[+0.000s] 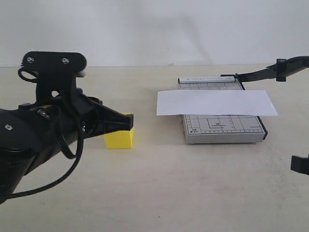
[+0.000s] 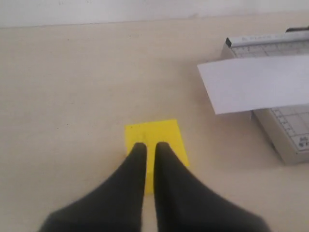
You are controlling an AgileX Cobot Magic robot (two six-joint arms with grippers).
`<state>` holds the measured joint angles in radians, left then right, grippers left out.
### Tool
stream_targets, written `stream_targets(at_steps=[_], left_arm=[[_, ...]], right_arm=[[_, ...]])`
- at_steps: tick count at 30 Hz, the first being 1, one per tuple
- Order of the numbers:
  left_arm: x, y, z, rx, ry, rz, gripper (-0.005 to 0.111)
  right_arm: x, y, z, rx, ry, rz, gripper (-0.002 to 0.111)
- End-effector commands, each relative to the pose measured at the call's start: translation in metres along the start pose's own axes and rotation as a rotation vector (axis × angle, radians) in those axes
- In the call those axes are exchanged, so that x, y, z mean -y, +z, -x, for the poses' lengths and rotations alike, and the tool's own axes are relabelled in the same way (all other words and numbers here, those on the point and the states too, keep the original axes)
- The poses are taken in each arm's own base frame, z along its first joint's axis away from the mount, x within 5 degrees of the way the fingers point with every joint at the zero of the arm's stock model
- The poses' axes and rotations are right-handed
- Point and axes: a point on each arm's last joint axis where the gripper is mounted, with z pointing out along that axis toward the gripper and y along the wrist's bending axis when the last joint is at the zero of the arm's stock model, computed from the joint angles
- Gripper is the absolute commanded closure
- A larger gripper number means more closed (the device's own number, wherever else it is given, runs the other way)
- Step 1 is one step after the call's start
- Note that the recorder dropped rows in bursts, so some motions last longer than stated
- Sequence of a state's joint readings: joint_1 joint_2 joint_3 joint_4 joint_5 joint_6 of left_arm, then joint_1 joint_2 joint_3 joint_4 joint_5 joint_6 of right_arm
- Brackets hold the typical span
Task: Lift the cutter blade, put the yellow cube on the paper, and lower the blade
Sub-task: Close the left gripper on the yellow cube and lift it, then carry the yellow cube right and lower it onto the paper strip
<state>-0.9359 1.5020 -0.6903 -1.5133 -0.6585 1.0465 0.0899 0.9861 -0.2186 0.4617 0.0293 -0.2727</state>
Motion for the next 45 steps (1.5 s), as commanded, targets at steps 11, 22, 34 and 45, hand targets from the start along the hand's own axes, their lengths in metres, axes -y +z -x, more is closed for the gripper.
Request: stream_targets(at_steps=[11,22,34,45], left_arm=[[0.020,0.042,-0.035,-0.097,0.006,0.050,-0.003],[0.028,0.107,-0.031,-0.069,0.039,0.149,-0.003],[0.016,0.159,-0.032,-0.214,0.079,0.024,-0.003],[0.017,0.159,-0.031,-0.216,0.145,0.009,0.074]], right_arm=[[0.000,0.000,0.000,-0.002,0.009,0.001,0.109],[0.000,0.000,0.000,-0.002,0.013,0.001,0.109],[0.000,0.000,0.001,0.004,0.013,-0.001,0.109],[0.000,0.000,0.001,0.004,0.013,-0.001,0.109]])
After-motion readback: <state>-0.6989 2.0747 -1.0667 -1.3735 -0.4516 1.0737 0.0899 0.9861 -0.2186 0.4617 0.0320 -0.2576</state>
